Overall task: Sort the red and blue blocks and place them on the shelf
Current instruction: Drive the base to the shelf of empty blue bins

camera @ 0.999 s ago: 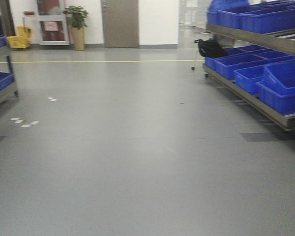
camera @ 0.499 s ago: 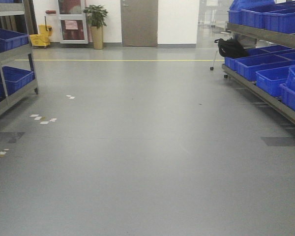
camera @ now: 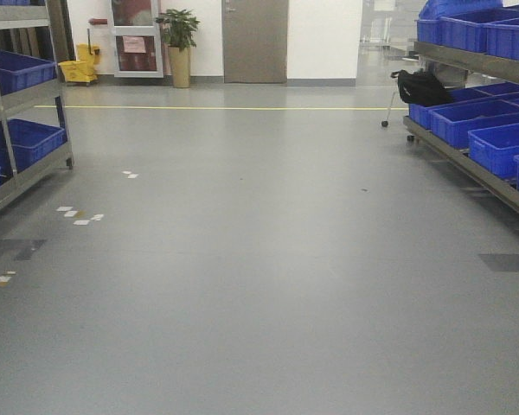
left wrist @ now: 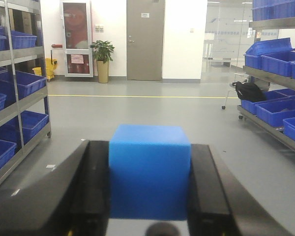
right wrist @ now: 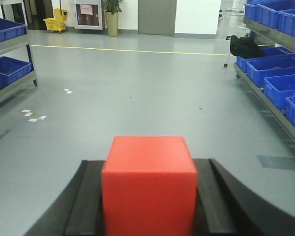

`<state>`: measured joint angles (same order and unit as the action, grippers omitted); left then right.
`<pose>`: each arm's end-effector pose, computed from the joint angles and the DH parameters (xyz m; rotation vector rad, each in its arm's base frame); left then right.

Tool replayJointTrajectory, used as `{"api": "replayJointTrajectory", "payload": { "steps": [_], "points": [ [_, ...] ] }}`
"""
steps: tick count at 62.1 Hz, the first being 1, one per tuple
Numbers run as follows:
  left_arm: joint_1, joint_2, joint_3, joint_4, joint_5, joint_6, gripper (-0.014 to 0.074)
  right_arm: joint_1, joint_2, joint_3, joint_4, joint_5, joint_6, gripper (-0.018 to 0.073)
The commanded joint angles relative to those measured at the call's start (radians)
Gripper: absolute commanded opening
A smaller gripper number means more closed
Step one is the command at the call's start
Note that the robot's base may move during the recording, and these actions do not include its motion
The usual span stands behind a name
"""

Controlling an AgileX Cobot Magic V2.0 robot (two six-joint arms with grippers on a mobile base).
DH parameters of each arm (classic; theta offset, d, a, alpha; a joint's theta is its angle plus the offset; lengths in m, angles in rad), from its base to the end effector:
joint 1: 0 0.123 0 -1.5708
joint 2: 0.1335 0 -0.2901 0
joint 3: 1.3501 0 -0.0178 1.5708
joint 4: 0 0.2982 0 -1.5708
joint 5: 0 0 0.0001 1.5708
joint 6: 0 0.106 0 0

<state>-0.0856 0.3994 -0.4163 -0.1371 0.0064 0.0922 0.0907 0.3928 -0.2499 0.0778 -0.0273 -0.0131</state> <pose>0.1498 -0.0130 0.3293 0.0307 1.4736 -0.1066 0.1532 0.0137 0.2668 -0.0192 1.6004 0.1190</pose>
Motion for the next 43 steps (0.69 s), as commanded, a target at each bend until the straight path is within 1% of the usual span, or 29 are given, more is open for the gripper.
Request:
{"api": "replayJointTrajectory", "payload": {
  "steps": [1, 43],
  "points": [
    [0.002, 0.011, -0.030, -0.001, -0.083, -0.002, 0.0123, -0.006, 0.003, -0.029, -0.007, -0.096, 0.000, 0.0052],
    [0.002, 0.011, -0.030, -0.001, -0.083, -0.002, 0.0123, -0.006, 0.003, -0.029, -0.007, -0.096, 0.000, 0.0052]
  ]
}}
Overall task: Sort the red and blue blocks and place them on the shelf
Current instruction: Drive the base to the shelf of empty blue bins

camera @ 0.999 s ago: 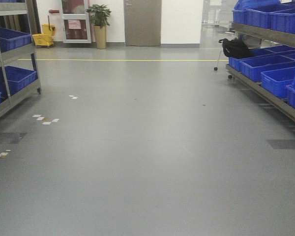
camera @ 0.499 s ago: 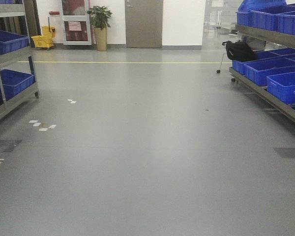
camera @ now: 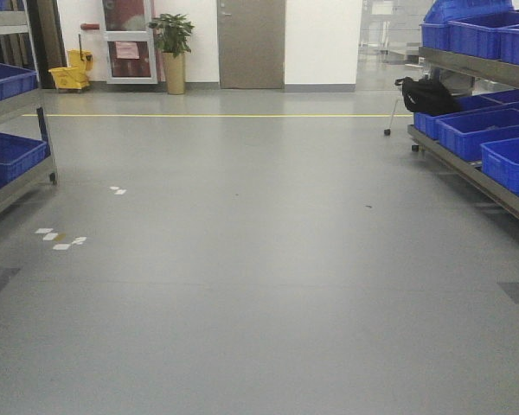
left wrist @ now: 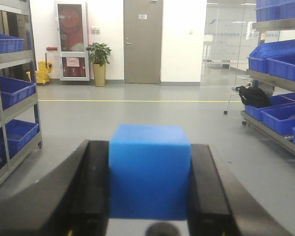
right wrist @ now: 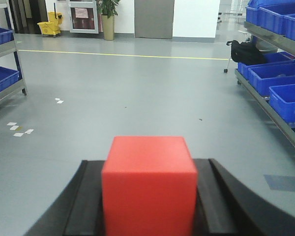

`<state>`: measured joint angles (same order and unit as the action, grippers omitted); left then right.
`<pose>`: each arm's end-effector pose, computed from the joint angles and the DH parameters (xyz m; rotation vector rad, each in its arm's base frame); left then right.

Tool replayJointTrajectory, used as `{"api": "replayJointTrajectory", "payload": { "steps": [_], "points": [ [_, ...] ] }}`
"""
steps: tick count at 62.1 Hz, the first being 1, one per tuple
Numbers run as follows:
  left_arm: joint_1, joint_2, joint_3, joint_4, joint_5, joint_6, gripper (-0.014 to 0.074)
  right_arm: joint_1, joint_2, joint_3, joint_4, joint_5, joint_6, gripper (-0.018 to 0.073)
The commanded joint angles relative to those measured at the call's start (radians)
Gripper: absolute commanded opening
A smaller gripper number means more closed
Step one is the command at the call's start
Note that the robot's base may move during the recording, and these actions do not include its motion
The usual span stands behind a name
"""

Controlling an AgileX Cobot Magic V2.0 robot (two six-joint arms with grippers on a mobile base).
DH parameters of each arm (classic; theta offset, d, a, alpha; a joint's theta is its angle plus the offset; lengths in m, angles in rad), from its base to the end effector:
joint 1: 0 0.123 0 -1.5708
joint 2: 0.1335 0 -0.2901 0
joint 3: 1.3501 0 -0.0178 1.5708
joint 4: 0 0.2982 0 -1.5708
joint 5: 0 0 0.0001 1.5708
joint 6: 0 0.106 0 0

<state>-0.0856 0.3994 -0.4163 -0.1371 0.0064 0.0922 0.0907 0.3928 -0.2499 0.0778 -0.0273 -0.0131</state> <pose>0.1498 -0.0130 0.3293 0.0307 1.4736 -0.1066 0.1532 0.0137 0.2668 -0.0192 1.6004 0.1190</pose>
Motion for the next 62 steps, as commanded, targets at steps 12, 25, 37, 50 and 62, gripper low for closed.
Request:
{"api": "replayJointTrajectory", "payload": {
  "steps": [12, 25, 37, 50, 62],
  "points": [
    [0.002, 0.011, -0.030, -0.001, -0.083, -0.002, 0.0123, -0.006, 0.003, -0.029, -0.007, -0.096, 0.000, 0.0052],
    [0.002, 0.011, -0.030, -0.001, -0.083, -0.002, 0.0123, -0.006, 0.003, -0.029, -0.007, -0.096, 0.000, 0.0052],
    [0.002, 0.011, -0.030, -0.001, -0.083, -0.002, 0.0123, -0.006, 0.003, -0.029, -0.007, -0.096, 0.000, 0.0052],
    [0.002, 0.011, -0.030, -0.001, -0.083, -0.002, 0.0123, -0.006, 0.003, -0.029, -0.007, -0.096, 0.000, 0.0052],
    [0.002, 0.011, -0.030, -0.001, -0.083, -0.002, 0.0123, -0.006, 0.003, -0.029, -0.007, -0.096, 0.000, 0.0052]
  ]
}}
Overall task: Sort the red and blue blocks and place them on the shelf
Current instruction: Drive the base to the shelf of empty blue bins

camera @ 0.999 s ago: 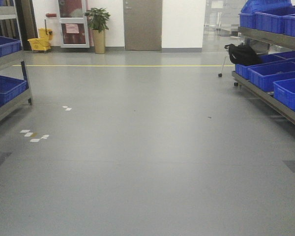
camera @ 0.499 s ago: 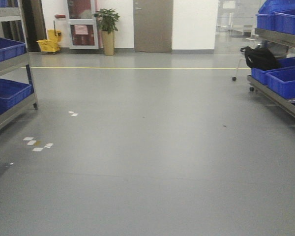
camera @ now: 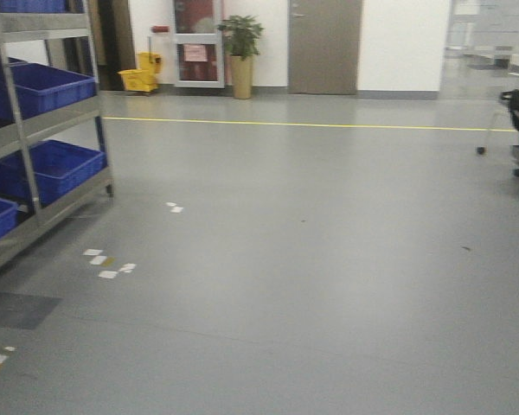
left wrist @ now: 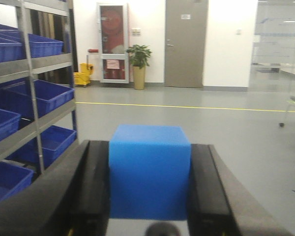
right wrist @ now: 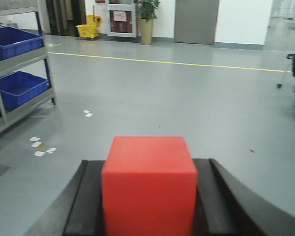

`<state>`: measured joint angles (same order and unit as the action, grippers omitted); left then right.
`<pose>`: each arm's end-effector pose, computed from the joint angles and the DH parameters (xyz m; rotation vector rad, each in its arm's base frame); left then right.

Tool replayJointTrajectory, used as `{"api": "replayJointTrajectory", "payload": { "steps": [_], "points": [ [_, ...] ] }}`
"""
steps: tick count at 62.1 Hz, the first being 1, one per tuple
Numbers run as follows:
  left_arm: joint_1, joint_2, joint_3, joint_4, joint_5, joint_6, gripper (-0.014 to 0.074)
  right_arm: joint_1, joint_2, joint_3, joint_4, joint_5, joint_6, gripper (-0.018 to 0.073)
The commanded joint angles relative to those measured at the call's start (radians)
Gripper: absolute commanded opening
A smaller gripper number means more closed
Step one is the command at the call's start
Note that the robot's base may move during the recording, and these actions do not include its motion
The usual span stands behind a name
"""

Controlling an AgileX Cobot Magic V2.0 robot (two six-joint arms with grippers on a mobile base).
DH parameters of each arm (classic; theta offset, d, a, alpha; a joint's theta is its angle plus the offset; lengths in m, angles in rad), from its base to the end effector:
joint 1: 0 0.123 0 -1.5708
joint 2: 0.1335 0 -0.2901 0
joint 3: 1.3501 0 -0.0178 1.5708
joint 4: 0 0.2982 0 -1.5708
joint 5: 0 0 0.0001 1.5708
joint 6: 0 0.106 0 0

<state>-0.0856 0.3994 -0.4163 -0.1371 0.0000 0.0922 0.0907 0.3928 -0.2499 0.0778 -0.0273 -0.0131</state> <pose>0.1497 -0.0129 0.3300 0.0299 1.4673 -0.1062 0.1532 0.0137 0.2668 -0.0192 1.6004 0.1190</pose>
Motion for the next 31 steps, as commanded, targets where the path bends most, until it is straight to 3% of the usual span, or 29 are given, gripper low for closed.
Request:
{"api": "replayJointTrajectory", "payload": {
  "steps": [1, 31],
  "points": [
    [0.002, 0.011, -0.030, -0.001, -0.077, -0.002, 0.0123, -0.006, 0.003, -0.029, -0.007, -0.096, 0.000, 0.0052],
    [0.002, 0.011, -0.030, -0.001, -0.077, -0.002, 0.0123, -0.006, 0.003, -0.029, -0.007, -0.096, 0.000, 0.0052]
  ]
}}
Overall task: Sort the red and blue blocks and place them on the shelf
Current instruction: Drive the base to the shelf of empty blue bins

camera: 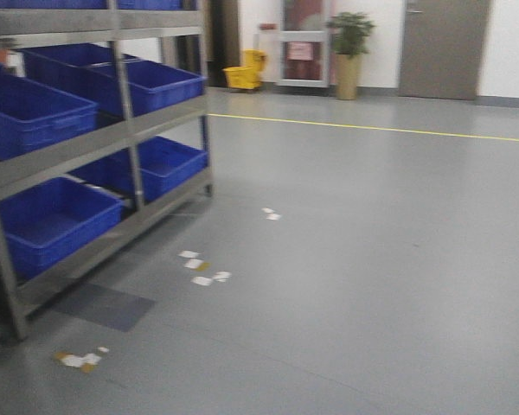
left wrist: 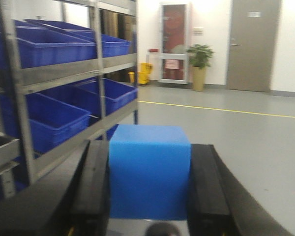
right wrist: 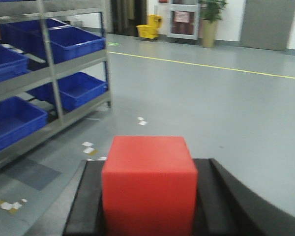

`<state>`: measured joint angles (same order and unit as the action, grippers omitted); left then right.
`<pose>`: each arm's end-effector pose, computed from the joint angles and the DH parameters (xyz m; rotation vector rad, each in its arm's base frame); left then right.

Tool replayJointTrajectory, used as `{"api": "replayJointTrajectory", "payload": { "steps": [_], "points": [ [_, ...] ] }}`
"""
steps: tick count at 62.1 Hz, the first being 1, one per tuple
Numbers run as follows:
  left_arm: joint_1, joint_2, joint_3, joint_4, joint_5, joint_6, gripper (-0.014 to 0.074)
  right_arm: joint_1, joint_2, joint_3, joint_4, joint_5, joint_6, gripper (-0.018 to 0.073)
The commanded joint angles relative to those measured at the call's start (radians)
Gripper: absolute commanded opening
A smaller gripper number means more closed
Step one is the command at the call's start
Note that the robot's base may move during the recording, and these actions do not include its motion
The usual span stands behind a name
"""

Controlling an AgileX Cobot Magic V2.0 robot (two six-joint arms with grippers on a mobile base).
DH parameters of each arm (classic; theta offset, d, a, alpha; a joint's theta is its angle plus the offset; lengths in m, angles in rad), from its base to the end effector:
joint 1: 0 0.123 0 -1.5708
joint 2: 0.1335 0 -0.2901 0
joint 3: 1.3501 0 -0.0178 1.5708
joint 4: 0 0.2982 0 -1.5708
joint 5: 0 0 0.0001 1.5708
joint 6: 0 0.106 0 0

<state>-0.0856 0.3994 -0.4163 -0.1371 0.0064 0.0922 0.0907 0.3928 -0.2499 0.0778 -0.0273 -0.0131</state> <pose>0.1498 -0.0130 0.3293 0.0307 1.4736 -0.1066 0.1532 0.0137 0.2668 -0.0192 1.6004 0.1190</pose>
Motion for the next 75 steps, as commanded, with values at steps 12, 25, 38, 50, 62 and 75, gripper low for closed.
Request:
{"api": "replayJointTrajectory", "payload": {
  "steps": [12, 25, 38, 50, 62, 75],
  "points": [
    [0.002, 0.011, -0.030, -0.001, -0.083, -0.002, 0.0123, -0.006, 0.003, -0.029, -0.007, -0.096, 0.000, 0.0052],
    [0.002, 0.011, -0.030, -0.001, -0.083, -0.002, 0.0123, -0.006, 0.003, -0.029, -0.007, -0.097, 0.000, 0.0052],
    [0.002, 0.011, -0.030, -0.001, -0.083, -0.002, 0.0123, -0.006, 0.003, -0.029, -0.007, -0.097, 0.000, 0.0052],
    [0.002, 0.011, -0.030, -0.001, -0.083, -0.002, 0.0123, -0.006, 0.003, -0.029, -0.007, -0.097, 0.000, 0.0052],
    [0.002, 0.011, -0.030, -0.001, -0.083, -0.002, 0.0123, -0.006, 0.003, -0.029, -0.007, -0.097, 0.000, 0.0052],
    [0.002, 0.011, -0.030, -0.001, -0.083, -0.002, 0.0123, -0.006, 0.003, -0.029, -0.007, -0.096, 0.000, 0.0052]
  ]
}}
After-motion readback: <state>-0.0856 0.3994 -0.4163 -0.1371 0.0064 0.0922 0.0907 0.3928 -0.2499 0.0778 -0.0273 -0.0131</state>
